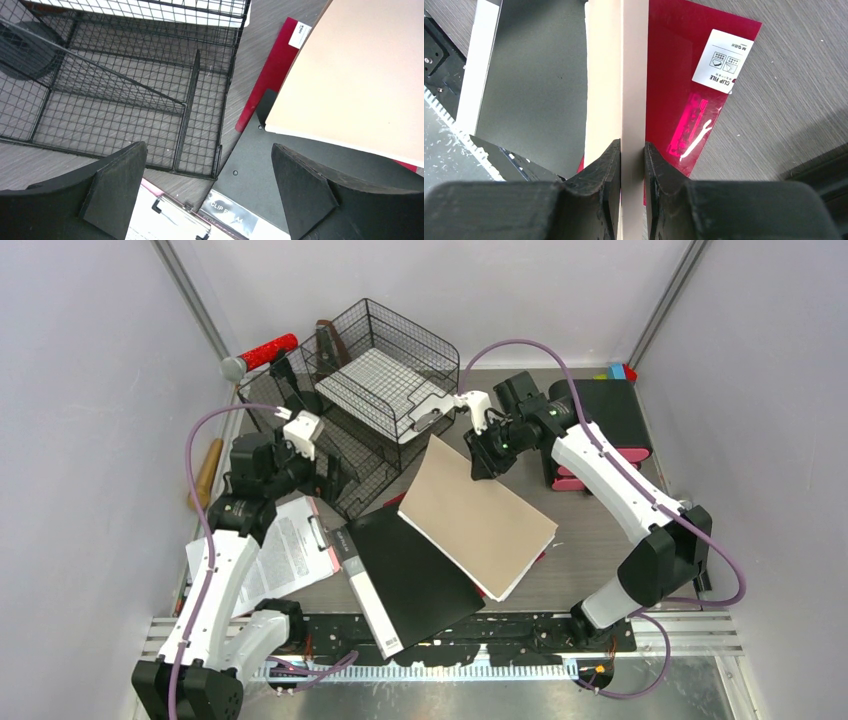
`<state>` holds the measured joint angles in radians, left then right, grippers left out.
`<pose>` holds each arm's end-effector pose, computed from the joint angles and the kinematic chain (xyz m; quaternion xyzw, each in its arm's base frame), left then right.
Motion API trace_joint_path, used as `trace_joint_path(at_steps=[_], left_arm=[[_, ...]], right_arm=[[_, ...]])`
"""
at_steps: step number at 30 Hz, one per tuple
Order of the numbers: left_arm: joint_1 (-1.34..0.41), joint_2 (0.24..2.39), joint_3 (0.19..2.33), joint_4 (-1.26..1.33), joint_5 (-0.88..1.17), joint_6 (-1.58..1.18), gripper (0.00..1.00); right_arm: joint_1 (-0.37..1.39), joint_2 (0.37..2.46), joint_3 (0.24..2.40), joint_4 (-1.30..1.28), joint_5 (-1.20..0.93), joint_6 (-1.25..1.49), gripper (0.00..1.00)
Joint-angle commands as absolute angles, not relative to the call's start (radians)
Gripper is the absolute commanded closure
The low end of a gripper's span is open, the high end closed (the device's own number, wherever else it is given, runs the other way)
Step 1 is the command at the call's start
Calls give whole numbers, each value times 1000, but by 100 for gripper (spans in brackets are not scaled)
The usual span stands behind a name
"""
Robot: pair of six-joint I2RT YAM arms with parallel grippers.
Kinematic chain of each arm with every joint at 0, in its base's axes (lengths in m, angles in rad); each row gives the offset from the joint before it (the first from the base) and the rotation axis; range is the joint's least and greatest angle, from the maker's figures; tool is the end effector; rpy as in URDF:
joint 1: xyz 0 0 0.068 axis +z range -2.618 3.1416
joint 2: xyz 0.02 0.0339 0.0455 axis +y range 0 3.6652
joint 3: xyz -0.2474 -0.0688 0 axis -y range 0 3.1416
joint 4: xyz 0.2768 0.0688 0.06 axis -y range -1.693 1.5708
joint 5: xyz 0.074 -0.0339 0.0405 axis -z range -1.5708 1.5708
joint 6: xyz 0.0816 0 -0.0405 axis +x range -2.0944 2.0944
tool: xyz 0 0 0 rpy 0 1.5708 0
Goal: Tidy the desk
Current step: Pick up the folder from the center of the board.
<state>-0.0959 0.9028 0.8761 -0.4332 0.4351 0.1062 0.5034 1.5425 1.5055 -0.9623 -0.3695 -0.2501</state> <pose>0.2731 -0.0608 0.2946 0.1969 0.8139 -0.1807 0.5158 0.3125 0.2058 0.2843 -0.3951 0.8579 0.2098 0.2526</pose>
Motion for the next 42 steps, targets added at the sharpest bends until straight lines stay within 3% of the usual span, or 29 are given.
trace_joint_path(at_steps=[1, 7, 16, 28, 42], left_arm=[[-92, 902, 867, -340, 497, 98, 1], [-125, 982, 895, -231, 686, 104, 1], [-292, 1206, 972, -138, 784, 163, 3], [-325, 1267, 841, 157, 1084, 118, 0], [-361, 1294, 795, 84, 1255, 195, 3]], right_arm=[[512, 1518, 1513, -957, -343, -283, 100], [512, 1478, 1508, -969, -448, -375, 100], [525, 1463, 1555, -1047, -659, -440, 100], [545, 1434, 1545, -1091, -743, -451, 100], [548, 1453, 1604, -1096, -758, -428, 100]])
